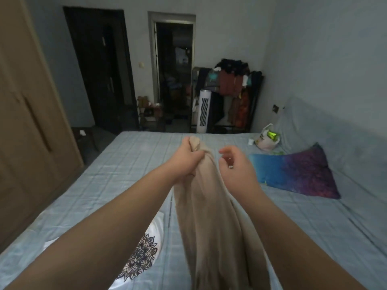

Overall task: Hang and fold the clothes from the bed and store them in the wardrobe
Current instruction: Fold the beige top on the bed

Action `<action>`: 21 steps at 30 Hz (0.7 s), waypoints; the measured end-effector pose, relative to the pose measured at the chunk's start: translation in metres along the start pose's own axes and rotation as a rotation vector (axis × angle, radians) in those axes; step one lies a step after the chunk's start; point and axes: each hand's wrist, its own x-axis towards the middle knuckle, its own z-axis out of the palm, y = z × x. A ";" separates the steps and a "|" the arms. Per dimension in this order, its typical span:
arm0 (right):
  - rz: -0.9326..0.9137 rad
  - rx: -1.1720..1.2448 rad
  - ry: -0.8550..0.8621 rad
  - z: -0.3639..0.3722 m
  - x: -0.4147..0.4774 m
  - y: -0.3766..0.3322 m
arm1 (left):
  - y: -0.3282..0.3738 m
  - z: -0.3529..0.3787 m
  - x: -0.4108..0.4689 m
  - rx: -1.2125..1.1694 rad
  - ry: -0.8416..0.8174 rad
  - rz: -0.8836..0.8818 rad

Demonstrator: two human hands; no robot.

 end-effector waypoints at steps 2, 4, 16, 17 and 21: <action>0.015 0.072 -0.099 0.000 0.000 -0.008 | 0.006 0.005 -0.001 -0.110 -0.069 -0.008; 0.051 0.073 -0.170 0.000 0.001 -0.011 | 0.011 0.007 -0.003 -0.270 -0.196 -0.056; 0.261 0.309 -0.248 -0.019 0.027 -0.008 | 0.014 -0.031 0.016 0.627 -0.106 0.269; 0.263 0.353 -0.275 -0.022 0.030 -0.005 | 0.009 -0.033 0.017 0.648 -0.098 0.284; 0.187 0.388 -0.373 -0.038 0.032 -0.003 | -0.003 -0.024 0.015 0.539 -0.162 0.299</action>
